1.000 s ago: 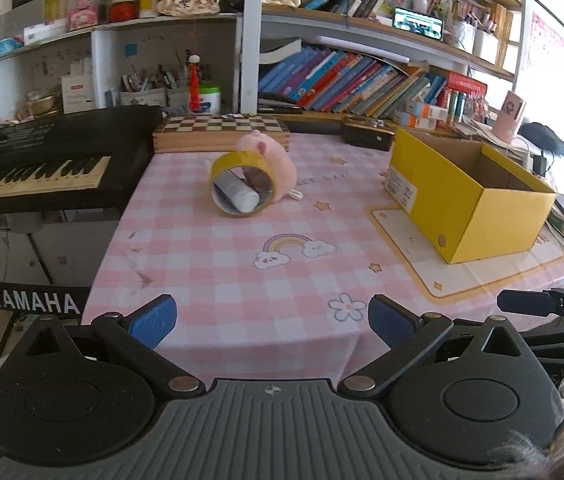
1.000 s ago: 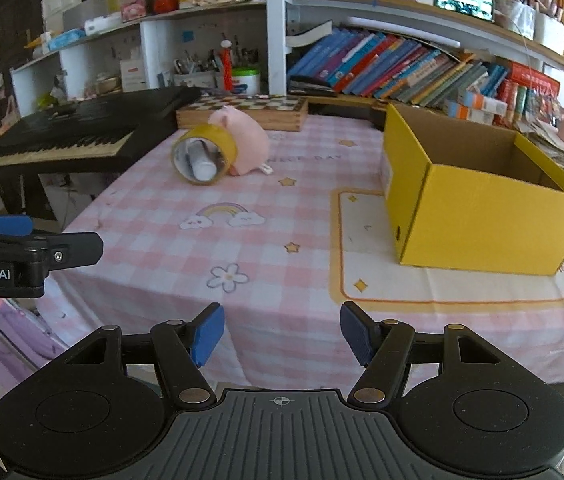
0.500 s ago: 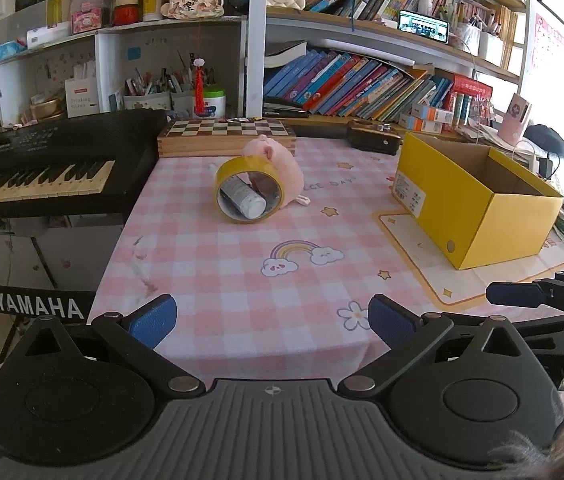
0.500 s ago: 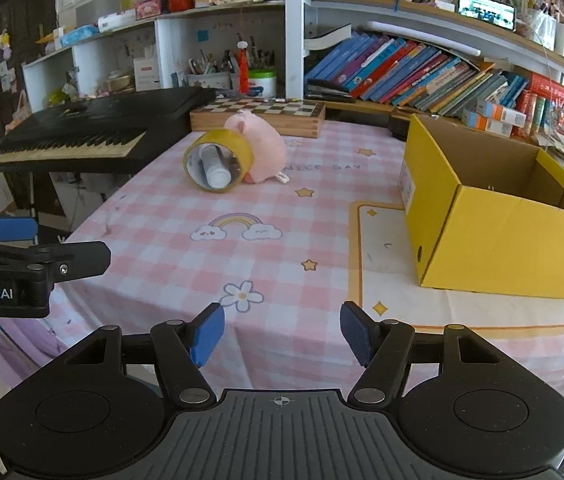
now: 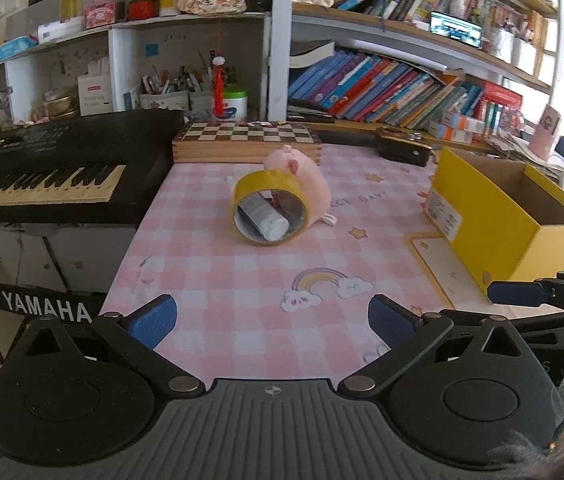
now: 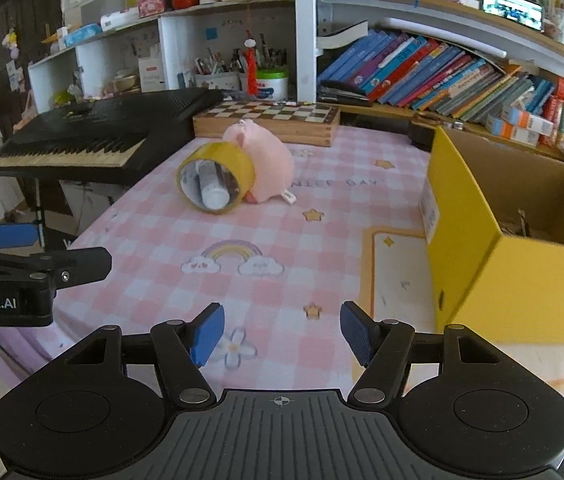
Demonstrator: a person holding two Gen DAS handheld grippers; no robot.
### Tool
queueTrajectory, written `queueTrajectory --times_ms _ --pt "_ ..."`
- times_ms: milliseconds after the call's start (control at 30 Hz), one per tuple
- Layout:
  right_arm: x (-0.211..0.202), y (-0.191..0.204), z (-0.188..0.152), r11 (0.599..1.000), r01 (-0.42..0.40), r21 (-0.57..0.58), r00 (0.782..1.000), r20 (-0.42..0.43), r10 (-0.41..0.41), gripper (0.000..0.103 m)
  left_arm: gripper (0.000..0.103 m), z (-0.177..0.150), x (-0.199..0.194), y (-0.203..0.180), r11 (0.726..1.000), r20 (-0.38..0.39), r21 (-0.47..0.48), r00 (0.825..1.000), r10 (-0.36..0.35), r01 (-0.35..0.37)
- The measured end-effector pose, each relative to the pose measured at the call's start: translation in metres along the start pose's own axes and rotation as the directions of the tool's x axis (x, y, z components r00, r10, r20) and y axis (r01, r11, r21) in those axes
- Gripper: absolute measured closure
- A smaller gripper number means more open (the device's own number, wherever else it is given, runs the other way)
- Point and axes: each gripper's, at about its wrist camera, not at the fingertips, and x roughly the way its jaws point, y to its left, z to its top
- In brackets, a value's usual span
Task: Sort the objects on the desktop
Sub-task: 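Move both open tools back toward the yellow tape roll and pink pig, then lower the left tool onto the yellow tape roll while the right tool reaches the white spray bottle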
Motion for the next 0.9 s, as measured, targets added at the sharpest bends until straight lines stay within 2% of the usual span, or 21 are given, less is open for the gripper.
queueTrajectory --times_ms 500,700,900 --pt "0.056 -0.027 0.051 0.998 -0.068 -0.005 0.998 0.005 0.068 0.037 0.000 0.033 0.061 -0.003 0.995 0.005 -0.054 0.996 0.088 -0.087" --pt "0.075 -0.037 0.070 0.996 -0.090 0.019 0.996 0.013 0.090 0.037 0.000 0.034 0.088 -0.009 0.994 0.017 -0.035 0.995 0.101 -0.100" --pt "0.090 -0.044 0.088 0.994 -0.108 0.025 0.994 0.030 0.107 0.037 0.000 0.039 0.113 -0.013 0.994 0.034 -0.056 0.995 0.095 -0.093"
